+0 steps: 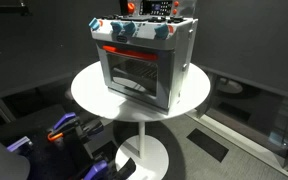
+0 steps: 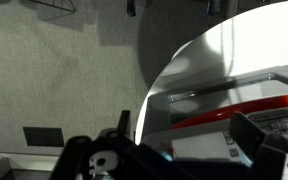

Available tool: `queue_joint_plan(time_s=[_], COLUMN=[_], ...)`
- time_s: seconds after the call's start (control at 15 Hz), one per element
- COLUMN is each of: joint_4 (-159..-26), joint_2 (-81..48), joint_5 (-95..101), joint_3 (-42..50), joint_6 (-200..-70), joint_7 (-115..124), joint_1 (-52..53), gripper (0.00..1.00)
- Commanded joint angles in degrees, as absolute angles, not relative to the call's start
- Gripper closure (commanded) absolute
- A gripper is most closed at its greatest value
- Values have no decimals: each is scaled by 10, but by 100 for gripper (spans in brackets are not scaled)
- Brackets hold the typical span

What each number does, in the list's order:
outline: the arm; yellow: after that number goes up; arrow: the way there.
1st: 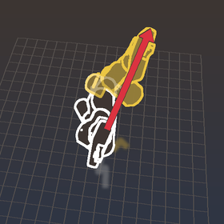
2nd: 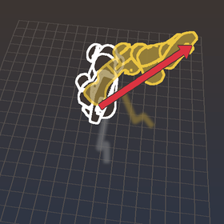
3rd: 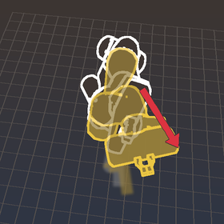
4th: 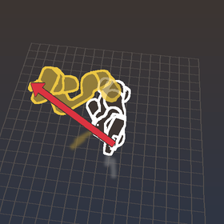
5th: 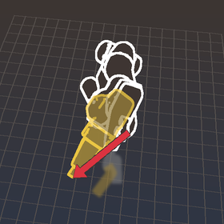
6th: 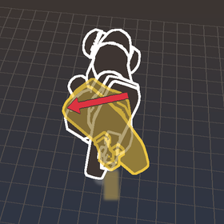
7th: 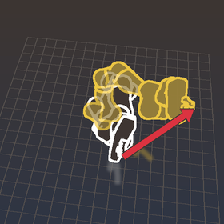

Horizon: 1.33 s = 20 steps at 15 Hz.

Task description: Press the top right button on the stove

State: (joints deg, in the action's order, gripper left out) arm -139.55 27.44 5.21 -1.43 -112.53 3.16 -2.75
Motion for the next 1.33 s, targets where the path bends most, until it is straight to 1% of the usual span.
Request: queue_joint_plan(time_s=[0.0, 0.47, 1.27], joint_4=[-1394, -1377, -1269], joint_2=[274, 262, 163], joint_5=[54, 55, 60], joint_3=[-11, -13, -36], joint_6=[-1124, -1141, -1269], joint_7=[33, 43, 91], joint_1=[-23, -25, -19], gripper=[0, 0, 0])
